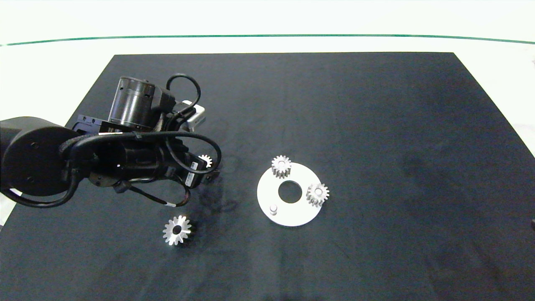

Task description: Remove an incorrectly installed larger gear and replace it with the correct smaller gear

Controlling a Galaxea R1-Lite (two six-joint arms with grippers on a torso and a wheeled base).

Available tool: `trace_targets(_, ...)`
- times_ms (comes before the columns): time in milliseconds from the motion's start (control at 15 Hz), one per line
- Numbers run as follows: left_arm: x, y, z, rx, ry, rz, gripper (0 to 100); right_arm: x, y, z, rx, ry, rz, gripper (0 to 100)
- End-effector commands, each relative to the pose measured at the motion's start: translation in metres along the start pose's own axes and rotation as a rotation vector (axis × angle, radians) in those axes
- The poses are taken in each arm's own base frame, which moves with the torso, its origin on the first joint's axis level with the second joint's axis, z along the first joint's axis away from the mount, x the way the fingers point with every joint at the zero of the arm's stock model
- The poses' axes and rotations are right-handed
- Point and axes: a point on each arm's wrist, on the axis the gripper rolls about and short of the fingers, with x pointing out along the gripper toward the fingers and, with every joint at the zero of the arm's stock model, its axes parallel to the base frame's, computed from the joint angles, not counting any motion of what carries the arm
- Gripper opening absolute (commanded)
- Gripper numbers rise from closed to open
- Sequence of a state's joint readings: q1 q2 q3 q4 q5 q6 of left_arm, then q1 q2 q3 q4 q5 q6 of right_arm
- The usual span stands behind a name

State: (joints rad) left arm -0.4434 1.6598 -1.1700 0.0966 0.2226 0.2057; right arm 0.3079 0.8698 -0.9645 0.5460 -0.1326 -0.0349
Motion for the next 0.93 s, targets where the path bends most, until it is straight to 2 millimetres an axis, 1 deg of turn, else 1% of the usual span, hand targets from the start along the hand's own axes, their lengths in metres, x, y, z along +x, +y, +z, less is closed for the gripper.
trace_targets(67, 0.01, 0.002, -0.003, -0.003, 0.024, 0.008, 100, 0.0, 0.0, -0.001, -0.001, 0.003, 0.0, 100)
trace_targets(533, 0.024, 0.0, 0.0, -0.005, 0.04, 0.006, 100, 0.0, 0.0, 0.0, 0.0, 0.001, -0.002, 100)
trace_targets(800, 0.03, 0.003, -0.002, -0.011, 0.056, 0.016, 100, -0.001, 0.0, 0.0, 0.0, 0.0, -0.002, 100)
trace_targets(933, 0.033, 0.003, -0.002, -0.013, 0.059, 0.016, 98, 0.0, 0.0, 0.0, 0.0, 0.001, -0.002, 100)
